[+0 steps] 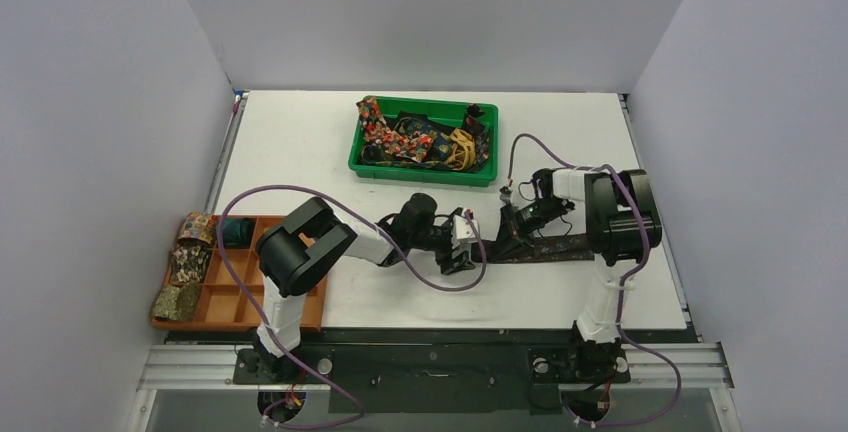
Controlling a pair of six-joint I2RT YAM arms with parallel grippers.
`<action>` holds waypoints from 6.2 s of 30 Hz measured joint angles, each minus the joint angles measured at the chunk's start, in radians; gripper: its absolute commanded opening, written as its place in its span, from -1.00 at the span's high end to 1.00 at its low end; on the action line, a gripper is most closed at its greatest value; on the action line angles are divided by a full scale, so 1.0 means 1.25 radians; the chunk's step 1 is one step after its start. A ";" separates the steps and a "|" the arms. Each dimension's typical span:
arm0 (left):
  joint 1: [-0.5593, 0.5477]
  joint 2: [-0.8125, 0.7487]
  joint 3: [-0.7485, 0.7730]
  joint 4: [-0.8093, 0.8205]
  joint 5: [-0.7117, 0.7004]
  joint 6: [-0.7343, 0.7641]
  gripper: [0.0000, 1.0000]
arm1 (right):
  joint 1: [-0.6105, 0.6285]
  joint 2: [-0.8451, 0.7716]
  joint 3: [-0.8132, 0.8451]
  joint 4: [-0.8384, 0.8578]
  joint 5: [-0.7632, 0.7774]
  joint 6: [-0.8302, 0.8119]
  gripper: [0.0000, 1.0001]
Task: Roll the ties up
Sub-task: Roll the tie at the center of the board.
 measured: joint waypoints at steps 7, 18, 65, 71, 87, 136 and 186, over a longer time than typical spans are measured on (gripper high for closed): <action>-0.002 0.000 0.001 0.016 0.008 0.008 -0.63 | -0.008 0.033 0.008 -0.038 -0.020 -0.020 1.00; -0.034 0.062 0.076 0.027 0.022 0.028 0.41 | -0.008 0.034 0.012 -0.047 -0.021 -0.034 0.73; -0.022 0.032 0.078 0.021 -0.013 -0.109 -0.55 | 0.000 -0.076 0.028 -0.037 0.145 0.016 1.00; -0.023 0.071 0.106 0.077 -0.003 -0.158 -0.40 | 0.006 -0.073 0.034 -0.060 0.204 0.018 1.00; -0.038 0.124 0.114 0.110 0.030 -0.132 -0.43 | 0.082 -0.003 0.077 -0.103 0.204 0.039 1.00; -0.035 -0.010 -0.001 -0.019 -0.081 -0.060 0.46 | 0.055 -0.077 0.056 -0.039 0.134 -0.046 0.03; -0.049 0.010 0.054 0.031 0.003 -0.202 -0.02 | 0.135 -0.087 0.052 -0.073 0.283 -0.064 1.00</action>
